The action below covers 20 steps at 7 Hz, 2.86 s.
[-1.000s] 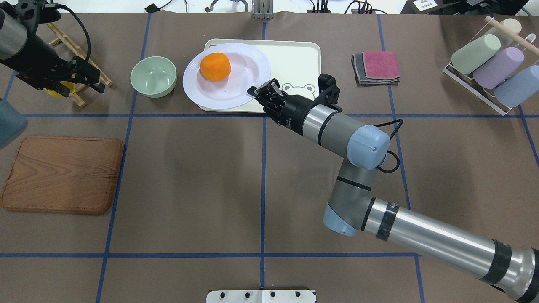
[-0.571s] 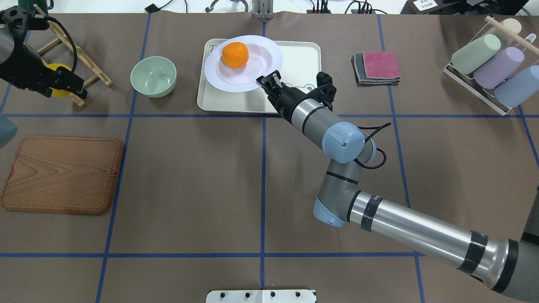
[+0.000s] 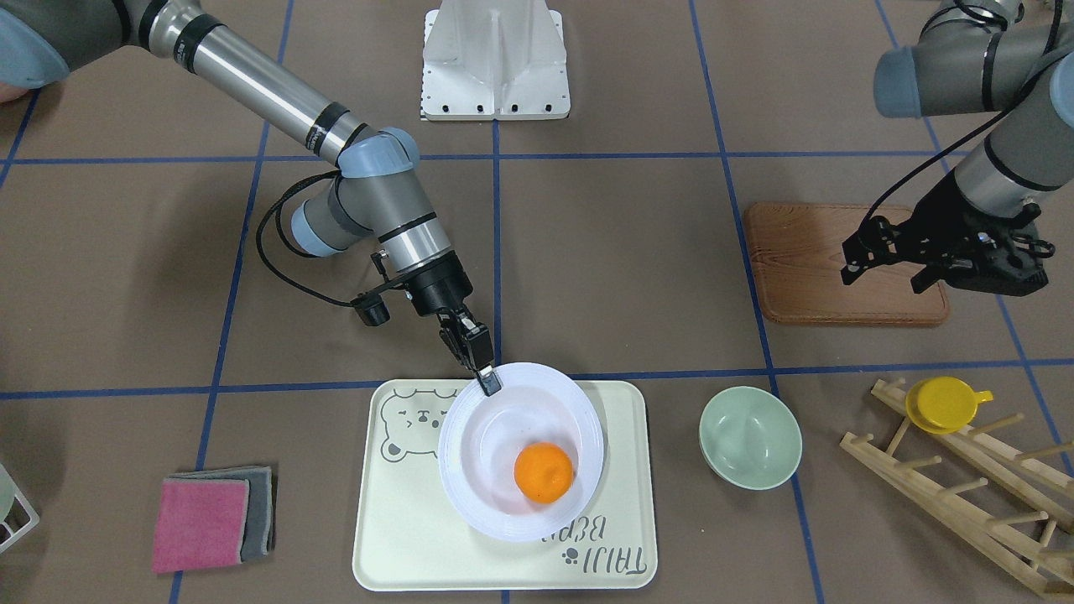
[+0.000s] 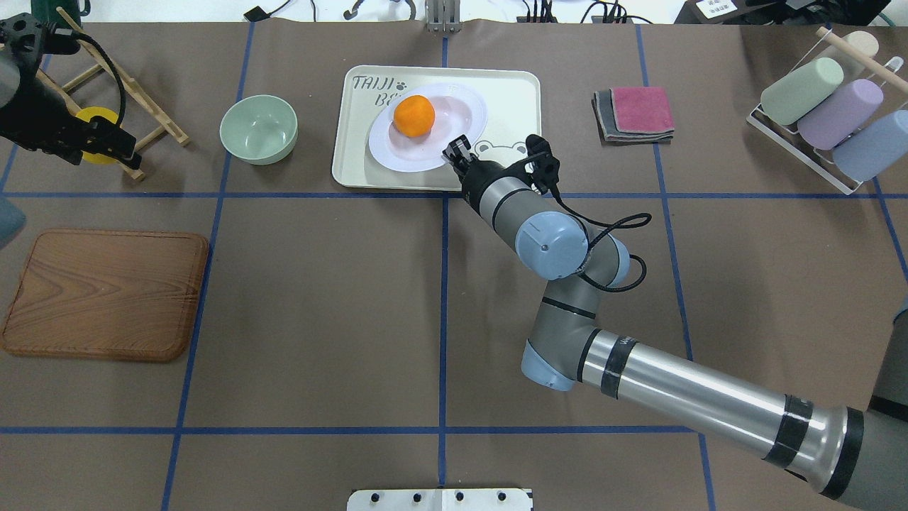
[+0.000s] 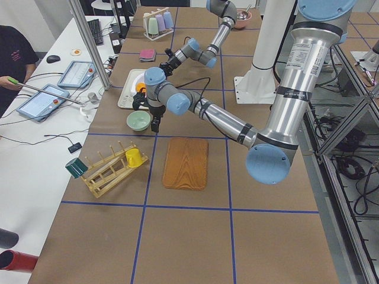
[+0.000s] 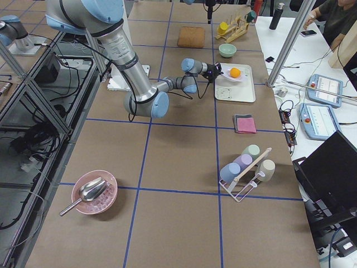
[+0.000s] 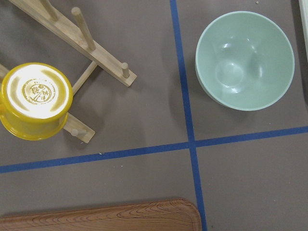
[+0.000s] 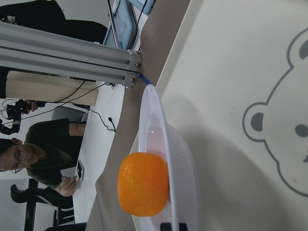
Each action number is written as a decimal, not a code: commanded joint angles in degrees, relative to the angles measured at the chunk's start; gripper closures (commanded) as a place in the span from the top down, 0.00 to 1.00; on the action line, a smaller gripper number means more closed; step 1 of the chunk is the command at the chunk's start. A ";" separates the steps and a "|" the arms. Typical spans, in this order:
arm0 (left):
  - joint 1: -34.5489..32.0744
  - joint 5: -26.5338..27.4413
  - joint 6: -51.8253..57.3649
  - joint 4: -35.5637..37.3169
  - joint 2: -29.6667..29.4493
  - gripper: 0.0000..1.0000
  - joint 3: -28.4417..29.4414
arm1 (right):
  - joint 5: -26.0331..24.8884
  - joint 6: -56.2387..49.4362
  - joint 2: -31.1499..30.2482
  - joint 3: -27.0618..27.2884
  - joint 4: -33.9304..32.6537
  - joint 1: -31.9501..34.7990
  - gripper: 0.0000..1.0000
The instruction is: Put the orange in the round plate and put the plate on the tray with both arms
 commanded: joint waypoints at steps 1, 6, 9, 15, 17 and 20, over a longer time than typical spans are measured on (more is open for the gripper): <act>-0.09 0.00 0.01 0.00 0.01 0.97 0.00 | 1.72 -2.06 1.26 1.02 -7.67 -0.15 0.86; -0.62 0.00 0.10 -0.09 1.06 0.97 -0.35 | 28.94 -46.09 -14.61 29.61 -36.44 7.48 1.00; -2.81 0.00 10.18 -0.53 5.96 0.97 -0.26 | 50.01 -74.66 -18.14 43.72 -62.52 22.81 1.00; -10.62 -0.17 26.36 -10.99 22.58 0.98 -0.35 | 62.15 -110.41 -49.56 46.13 -63.08 51.28 1.00; -11.96 -0.26 25.77 -11.08 24.70 0.99 -0.61 | 62.64 -112.82 -57.07 46.29 -62.47 53.80 1.00; -12.05 -0.26 25.67 -11.08 26.46 0.99 -0.61 | 63.17 -112.73 -57.71 45.76 -62.46 53.81 1.00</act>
